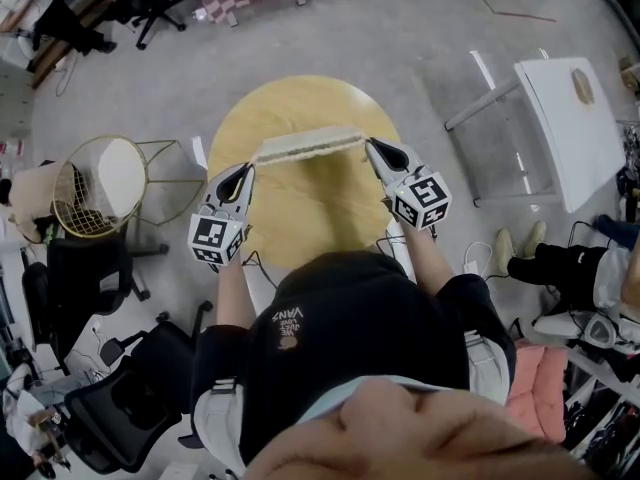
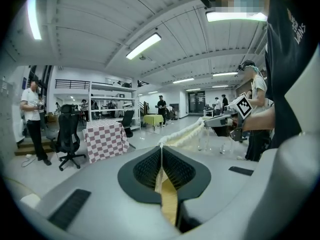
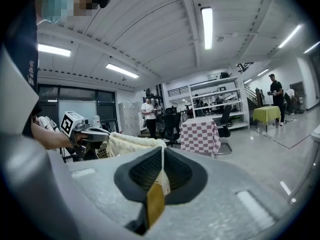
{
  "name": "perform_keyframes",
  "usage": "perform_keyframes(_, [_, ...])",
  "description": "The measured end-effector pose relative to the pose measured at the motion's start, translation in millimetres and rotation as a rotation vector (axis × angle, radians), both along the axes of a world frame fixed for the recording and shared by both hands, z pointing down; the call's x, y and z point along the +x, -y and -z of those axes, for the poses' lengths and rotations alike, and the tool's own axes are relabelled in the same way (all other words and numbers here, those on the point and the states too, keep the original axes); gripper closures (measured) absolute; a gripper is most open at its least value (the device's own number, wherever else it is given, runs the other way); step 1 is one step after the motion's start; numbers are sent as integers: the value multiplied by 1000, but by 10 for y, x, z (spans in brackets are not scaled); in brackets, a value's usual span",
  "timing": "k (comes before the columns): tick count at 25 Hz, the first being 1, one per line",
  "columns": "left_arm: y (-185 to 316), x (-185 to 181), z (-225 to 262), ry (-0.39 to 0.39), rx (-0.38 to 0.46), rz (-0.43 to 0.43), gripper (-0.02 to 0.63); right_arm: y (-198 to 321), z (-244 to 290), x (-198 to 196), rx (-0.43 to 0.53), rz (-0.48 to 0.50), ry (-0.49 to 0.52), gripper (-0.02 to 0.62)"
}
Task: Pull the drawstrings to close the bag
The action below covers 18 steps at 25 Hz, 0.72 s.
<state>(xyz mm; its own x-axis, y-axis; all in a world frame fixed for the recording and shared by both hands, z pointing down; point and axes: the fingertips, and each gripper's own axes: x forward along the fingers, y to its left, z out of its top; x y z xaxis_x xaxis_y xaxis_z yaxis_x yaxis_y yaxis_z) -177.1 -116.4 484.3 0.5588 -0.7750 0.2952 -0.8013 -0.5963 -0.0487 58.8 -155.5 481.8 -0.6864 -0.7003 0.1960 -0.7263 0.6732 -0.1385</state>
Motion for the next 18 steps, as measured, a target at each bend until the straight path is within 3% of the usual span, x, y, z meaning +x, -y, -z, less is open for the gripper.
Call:
perform_keyframes(12, [-40, -50, 160, -21, 31, 30, 584, -10, 188, -40, 27, 7, 16, 588])
perform_keyframes(18, [-53, -38, 139, -14, 23, 42, 584, 0, 118, -2, -3, -3, -8, 589])
